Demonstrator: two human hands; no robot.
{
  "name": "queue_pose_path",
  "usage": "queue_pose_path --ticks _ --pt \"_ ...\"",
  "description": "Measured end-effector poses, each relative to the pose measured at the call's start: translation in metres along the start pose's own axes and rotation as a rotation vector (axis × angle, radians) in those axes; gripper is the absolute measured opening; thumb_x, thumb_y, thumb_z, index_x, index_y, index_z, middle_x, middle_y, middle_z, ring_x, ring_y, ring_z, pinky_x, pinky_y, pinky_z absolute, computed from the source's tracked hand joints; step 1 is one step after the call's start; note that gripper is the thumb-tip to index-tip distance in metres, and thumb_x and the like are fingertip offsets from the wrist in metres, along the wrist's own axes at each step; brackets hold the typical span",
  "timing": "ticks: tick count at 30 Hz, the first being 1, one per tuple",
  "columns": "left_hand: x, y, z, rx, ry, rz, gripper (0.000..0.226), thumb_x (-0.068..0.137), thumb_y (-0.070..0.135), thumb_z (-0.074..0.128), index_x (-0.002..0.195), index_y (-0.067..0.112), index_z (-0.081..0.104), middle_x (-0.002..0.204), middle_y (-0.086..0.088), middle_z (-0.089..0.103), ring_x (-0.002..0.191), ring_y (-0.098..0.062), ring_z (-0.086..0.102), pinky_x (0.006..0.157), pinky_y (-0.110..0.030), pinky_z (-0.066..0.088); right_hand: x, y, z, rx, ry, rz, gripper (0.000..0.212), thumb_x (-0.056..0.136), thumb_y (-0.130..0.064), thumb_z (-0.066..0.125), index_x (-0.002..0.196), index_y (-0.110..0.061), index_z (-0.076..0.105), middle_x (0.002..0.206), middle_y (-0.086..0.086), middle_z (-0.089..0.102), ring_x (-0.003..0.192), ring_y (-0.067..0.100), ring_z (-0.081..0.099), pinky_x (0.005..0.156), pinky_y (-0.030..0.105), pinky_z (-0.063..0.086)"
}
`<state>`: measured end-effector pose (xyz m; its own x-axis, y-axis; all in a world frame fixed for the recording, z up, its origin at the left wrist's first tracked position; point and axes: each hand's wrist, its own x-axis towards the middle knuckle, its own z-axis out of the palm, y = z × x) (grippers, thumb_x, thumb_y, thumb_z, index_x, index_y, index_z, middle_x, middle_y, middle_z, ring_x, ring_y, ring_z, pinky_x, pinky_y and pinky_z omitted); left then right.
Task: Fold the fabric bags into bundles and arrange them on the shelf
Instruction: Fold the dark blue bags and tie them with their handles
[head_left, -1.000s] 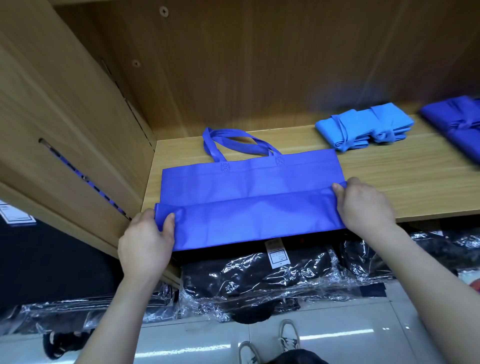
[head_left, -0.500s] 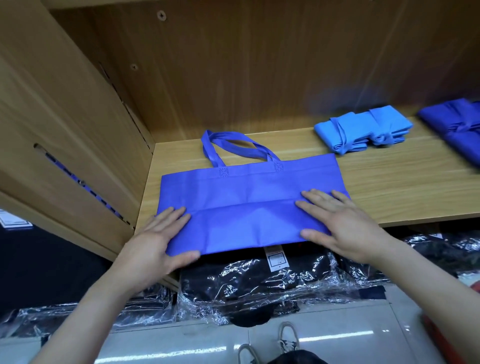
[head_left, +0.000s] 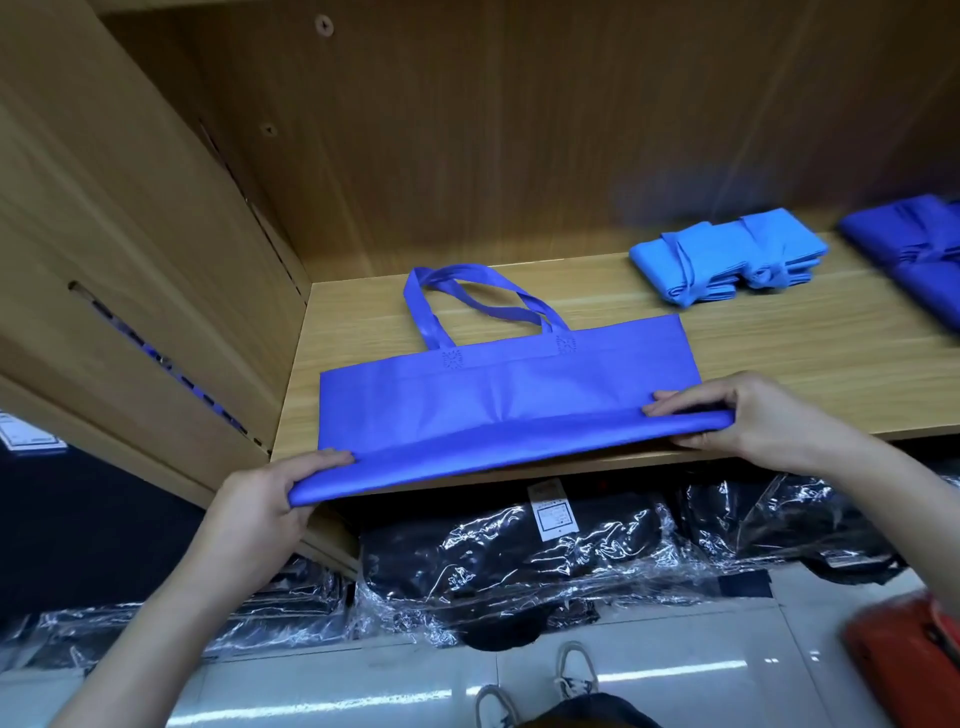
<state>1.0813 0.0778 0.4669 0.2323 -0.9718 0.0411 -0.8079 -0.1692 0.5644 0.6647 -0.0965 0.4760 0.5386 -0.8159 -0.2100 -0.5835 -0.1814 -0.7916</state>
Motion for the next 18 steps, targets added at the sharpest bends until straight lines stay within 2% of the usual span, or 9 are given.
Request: queue_pose_path --ticks 1,3,5,7,10,13,15,18 --pt "-0.001 0.002 0.0 -0.046 0.008 -0.062 0.067 0.081 -0.012 0.058 0.088 0.054 0.068 0.077 0.026 0.069 0.068 -0.01 0.064 0.066 -0.017 0.053 0.001 -0.002 -0.003 0.018 0.025 0.014 0.035 0.074 0.006 0.078 0.092 -0.024 0.075 0.103 -0.017 0.073 0.105 -0.012 0.06 0.089 0.002 0.04" --pt "-0.002 0.003 0.002 -0.138 0.027 -0.141 0.055 0.085 -0.004 0.062 0.082 0.051 0.067 0.064 0.008 0.064 0.055 -0.026 0.054 0.05 -0.029 0.054 0.001 -0.006 -0.006 0.043 0.091 0.033 0.027 0.072 0.003 0.08 0.082 -0.022 0.075 0.091 -0.016 0.075 0.081 -0.01 0.065 0.075 0.0 0.042" --pt "-0.004 0.006 0.003 -0.181 0.052 -0.159 0.048 0.086 0.0 0.065 0.082 0.048 0.065 0.063 0.002 0.062 0.054 -0.027 0.051 0.047 -0.034 0.049 0.001 -0.008 -0.007 0.103 0.154 0.048 0.022 0.07 0.0 0.082 0.073 -0.02 0.074 0.073 -0.012 0.073 0.061 -0.005 0.058 0.062 0.003 0.041" --pt "-0.003 0.009 0.008 -0.242 0.095 -0.182 0.032 0.087 0.009 0.068 0.081 0.041 0.066 0.065 0.0 0.064 0.061 -0.023 0.055 0.06 -0.036 0.045 0.002 -0.009 -0.007 0.19 0.231 0.051 0.017 0.071 0.0 0.081 0.074 -0.014 0.072 0.064 -0.01 0.066 0.055 -0.002 0.052 0.056 0.006 0.038" --pt "-0.002 0.014 0.018 -0.349 0.194 -0.287 0.009 0.092 0.02 0.065 0.092 0.029 0.064 0.082 0.01 0.069 0.087 -0.018 0.066 0.067 -0.026 0.045 0.005 -0.009 -0.003 0.31 0.372 0.057 0.014 0.078 -0.001 0.075 0.081 -0.011 0.066 0.063 -0.013 0.067 0.055 -0.002 0.056 0.057 0.007 0.043" --pt "-0.001 0.021 0.029 -0.229 0.271 -0.313 0.009 0.094 0.026 0.061 0.101 0.02 0.06 0.082 0.015 0.064 0.092 -0.025 0.065 0.069 -0.035 0.042 0.015 -0.002 0.007 0.334 0.511 0.128 0.008 0.088 -0.007 0.069 0.091 -0.014 0.065 0.081 -0.003 0.075 0.067 0.003 0.068 0.067 0.017 0.054" --pt "0.0 0.028 0.033 -0.117 0.321 -0.307 0.019 0.094 0.027 0.06 0.107 0.013 0.058 0.08 0.005 0.061 0.092 -0.035 0.062 0.067 -0.037 0.038 0.021 0.002 0.017 0.111 0.624 0.17 0.012 0.089 -0.015 0.07 0.098 -0.012 0.063 0.088 0.007 0.073 0.074 0.01 0.069 0.072 0.026 0.054" --pt "0.003 0.032 0.036 0.032 0.365 -0.269 0.036 0.095 0.031 0.059 0.124 0.01 0.053 0.083 -0.012 0.069 0.08 -0.042 0.064 0.064 -0.042 0.045 0.021 0.0 0.033 -0.262 0.72 0.211 0.038 0.089 -0.026 0.068 0.121 -0.007 0.057 0.099 0.019 0.068 0.093 0.037 0.063 0.081 0.041 0.047"
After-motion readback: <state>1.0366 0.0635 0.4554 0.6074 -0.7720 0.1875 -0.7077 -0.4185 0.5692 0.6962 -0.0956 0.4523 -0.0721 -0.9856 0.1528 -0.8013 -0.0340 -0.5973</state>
